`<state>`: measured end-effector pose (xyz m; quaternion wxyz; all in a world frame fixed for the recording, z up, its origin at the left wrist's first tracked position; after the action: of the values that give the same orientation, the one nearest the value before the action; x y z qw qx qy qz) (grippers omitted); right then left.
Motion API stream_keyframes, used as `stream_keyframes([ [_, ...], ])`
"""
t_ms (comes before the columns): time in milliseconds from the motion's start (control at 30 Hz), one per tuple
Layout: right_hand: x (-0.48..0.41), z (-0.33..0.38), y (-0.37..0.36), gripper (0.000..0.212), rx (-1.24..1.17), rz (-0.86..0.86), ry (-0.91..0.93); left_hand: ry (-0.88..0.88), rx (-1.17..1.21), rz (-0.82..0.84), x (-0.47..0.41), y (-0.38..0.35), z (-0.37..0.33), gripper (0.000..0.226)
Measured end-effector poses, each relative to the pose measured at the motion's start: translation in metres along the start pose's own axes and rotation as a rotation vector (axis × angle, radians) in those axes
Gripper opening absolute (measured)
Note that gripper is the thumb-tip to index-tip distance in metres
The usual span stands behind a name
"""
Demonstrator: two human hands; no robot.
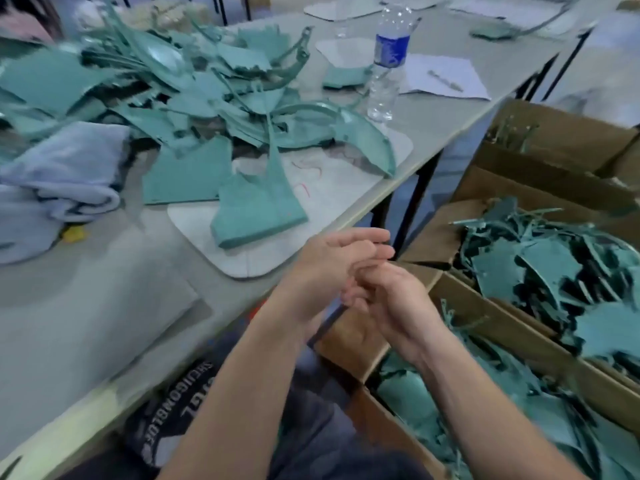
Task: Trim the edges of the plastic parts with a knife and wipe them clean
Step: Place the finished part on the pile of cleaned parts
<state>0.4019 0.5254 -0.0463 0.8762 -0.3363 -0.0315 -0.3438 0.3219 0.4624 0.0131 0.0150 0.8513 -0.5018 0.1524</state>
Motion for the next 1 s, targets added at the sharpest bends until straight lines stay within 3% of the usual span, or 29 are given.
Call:
stream_keyframes([
  [133, -0.005, 0.031, -0.091, 0.019, 0.330, 0.334, 0.060, -0.249, 0.060, -0.241, 0.025, 0.071, -0.057, 0.030],
  [200, -0.011, 0.033, -0.131, 0.025, 0.419, 0.424, 0.085, -0.356, 0.049, -0.475, 0.043, 0.123, -0.072, 0.025],
  [267, -0.015, 0.032, -0.176, 0.032, 0.476, 0.507, 0.133, -0.401, 0.011, -0.703, 0.065, 0.178, -0.078, 0.038],
  [433, -0.040, 0.000, -0.277, 0.031, 0.693, 0.667, 0.208, -0.342, -0.008, -1.171, 0.124, 0.299, -0.064, 0.056],
  [533, -0.059, -0.021, -0.327, 0.017, 1.041, 0.704, 0.443, -0.199, -0.216, -1.448, 0.161, 0.355, -0.050, 0.049],
  [600, -0.070, -0.036, -0.358, 0.014, 1.375, 0.740, 0.664, -0.140, -0.278, -1.519, 0.173, 0.385, -0.043, 0.047],
  [667, -0.083, -0.053, -0.385, 0.013, 1.595, 0.793, 0.738, -0.149, -0.331, -1.542, 0.173, 0.411, -0.043, 0.044],
  [767, -0.108, -0.070, -0.422, 0.015, 1.657, 0.841, 0.776, -0.226, -0.394, -1.562, 0.170, 0.438, -0.044, 0.049],
  [900, -0.159, -0.069, -0.458, 0.034, 1.613, 0.673, 0.826, -0.301, -0.388, -1.655, 0.173, 0.446, -0.032, 0.061],
  [1000, -0.193, -0.080, -0.477, 0.030, 1.727, 0.613, 0.836, -0.286, -0.458, -1.656, 0.169, 0.444, -0.033, 0.069],
])
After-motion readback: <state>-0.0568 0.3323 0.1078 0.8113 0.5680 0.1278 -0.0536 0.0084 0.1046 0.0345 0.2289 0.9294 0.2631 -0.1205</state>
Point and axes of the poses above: each hand's wrist, its own x-axis away from the middle knuckle, its own y-axis out of the back of the hand, z = x × y, the point moved 6 cm from there along -x, towards the middle knuckle, and after that the axes turned 6 degrees about -x, right-handed, at the moved point
